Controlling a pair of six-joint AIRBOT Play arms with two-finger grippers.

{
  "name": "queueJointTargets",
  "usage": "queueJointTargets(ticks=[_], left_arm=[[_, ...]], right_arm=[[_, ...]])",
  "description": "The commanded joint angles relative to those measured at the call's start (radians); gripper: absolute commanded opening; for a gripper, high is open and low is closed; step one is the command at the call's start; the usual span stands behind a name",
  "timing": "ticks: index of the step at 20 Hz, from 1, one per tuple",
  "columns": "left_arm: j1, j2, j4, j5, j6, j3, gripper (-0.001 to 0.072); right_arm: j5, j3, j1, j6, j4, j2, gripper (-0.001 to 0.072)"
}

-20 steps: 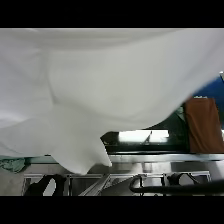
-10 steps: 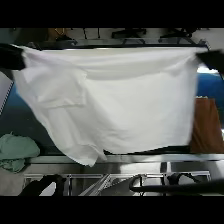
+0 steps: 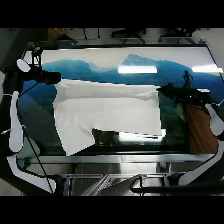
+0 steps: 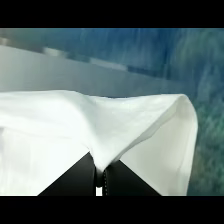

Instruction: Fold the shirts.

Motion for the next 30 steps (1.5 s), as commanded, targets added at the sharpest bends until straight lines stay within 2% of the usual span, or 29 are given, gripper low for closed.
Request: queueJointTargets(ticks=[1, 5, 12, 18, 19, 20, 21, 23, 24, 25, 27, 30], left_arm=[[0.006, -0.066, 0.093, -0.112, -0.063, 0.09, 0.0015], [0.007, -0.06, 0.178, -0.251, -0.085, 0.072, 0.0015], [0.0, -0.061, 0.167, -0.163, -0.093, -0.107, 0.0015], [0.0, -0.061, 0.161, -0.111, -0.096, -0.184, 0.0023], [0.0, -0.061, 0.161, -0.117, -0.108, -0.174, 0.003], [0.0, -0.061, 0.161, -0.146, -0.124, -0.15, 0.0295], [0.002, -0.061, 0.163, -0.202, -0.163, -0.112, 0.0556], [0.014, -0.059, 0.161, -0.345, -0.172, -0.033, 0.0537], [0.026, -0.05, 0.16, -0.417, -0.177, -0.01, 0.0532], [0.039, -0.021, 0.158, -0.459, -0.187, -0.023, 0.0532], [0.065, 0.084, 0.159, -0.479, -0.19, -0.152, 0.0532], [0.123, 0.315, 0.159, -0.44, -0.208, -0.501, 0.0532]], right_arm=[[0.059, 0.129, 0.003, 0.075, -0.088, -0.061, 0.002], [0.109, 0.168, 0.006, 0.131, -0.242, -0.053, 0.002], [0.068, 0.168, 0.034, 0.152, -0.373, -0.055, 0.002], [0.048, 0.168, 0.048, 0.152, -0.372, -0.055, 0.0022], [0.055, 0.168, 0.05, 0.152, -0.37, -0.053, 0.0055], [0.064, 0.169, 0.049, 0.153, -0.368, -0.047, 0.0225], [0.079, 0.169, 0.047, 0.153, -0.369, -0.032, 0.0298], [0.132, 0.169, 0.024, 0.175, -0.373, 0.024, 0.0312], [0.158, 0.169, 0.006, 0.208, -0.387, 0.063, 0.0396], [0.183, 0.167, -0.015, 0.233, -0.411, 0.1, 0.0394], [0.22, 0.133, -0.056, 0.288, -0.483, 0.175, 0.0379], [0.263, -0.051, -0.109, 0.313, -0.591, 0.303, 0.0352]])
